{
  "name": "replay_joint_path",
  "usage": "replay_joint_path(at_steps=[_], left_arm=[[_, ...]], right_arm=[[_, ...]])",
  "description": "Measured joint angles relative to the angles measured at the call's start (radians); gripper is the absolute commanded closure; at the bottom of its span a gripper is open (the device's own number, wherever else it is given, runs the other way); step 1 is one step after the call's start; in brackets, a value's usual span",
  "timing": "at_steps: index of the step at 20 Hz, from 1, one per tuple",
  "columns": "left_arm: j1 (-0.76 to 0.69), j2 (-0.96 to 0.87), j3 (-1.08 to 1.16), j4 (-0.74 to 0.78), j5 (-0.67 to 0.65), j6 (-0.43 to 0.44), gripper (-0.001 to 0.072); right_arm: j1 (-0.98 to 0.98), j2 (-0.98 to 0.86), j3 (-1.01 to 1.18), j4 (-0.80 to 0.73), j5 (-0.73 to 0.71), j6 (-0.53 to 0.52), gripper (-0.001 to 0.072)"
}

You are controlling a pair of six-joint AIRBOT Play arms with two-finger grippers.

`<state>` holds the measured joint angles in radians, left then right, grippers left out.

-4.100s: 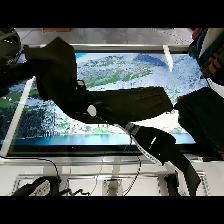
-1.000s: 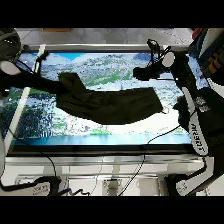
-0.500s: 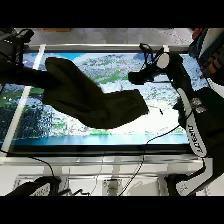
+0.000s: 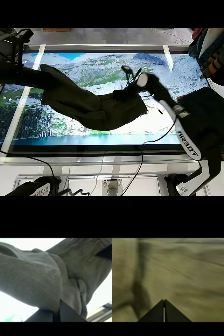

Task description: Fold the clothes and pants, and hang the long-sleeved shirts on hangers.

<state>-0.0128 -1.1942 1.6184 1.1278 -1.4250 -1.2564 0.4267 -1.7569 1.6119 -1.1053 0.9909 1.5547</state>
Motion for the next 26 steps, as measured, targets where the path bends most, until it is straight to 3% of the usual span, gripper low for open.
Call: replay_joint_path(at_steps=[5, 10, 18, 22, 23, 24, 25, 26], left_arm=[[0.0, -0.017, 0.0, -0.012, 0.006, 0.0, 0.0688], [-0.003, -0.062, -0.001, -0.135, 0.025, 0.0, 0.0688], [-0.178, -0.214, -0.001, -0.235, 0.045, -0.001, 0.0688], [-0.356, -0.319, -0.001, -0.242, 0.202, -0.001, 0.0687], [-0.406, -0.348, -0.001, -0.245, 0.263, -0.001, 0.065], [-0.449, -0.374, -0.001, -0.246, 0.319, -0.001, 0.041], [-0.493, -0.403, -0.001, -0.251, 0.378, 0.0, 0.0032], [-0.53, -0.43, -0.001, -0.251, 0.416, 0.0, -0.0004]], right_arm=[[0.19, -0.087, -0.069, 0.142, -0.261, 0.023, 0.0674], [0.327, -0.124, -0.082, 0.155, -0.335, 0.065, 0.0673], [0.169, 0.011, -0.089, -0.142, -0.22, 0.227, 0.0672], [-0.018, 0.12, -0.09, -0.308, -0.121, 0.302, 0.0673], [-0.065, 0.145, -0.09, -0.332, -0.1, 0.311, 0.0673], [-0.114, 0.169, -0.09, -0.349, -0.077, 0.317, 0.0673], [-0.156, 0.188, -0.09, -0.367, -0.056, 0.322, 0.0673], [-0.201, 0.204, -0.09, -0.377, -0.034, 0.325, 0.0673]])
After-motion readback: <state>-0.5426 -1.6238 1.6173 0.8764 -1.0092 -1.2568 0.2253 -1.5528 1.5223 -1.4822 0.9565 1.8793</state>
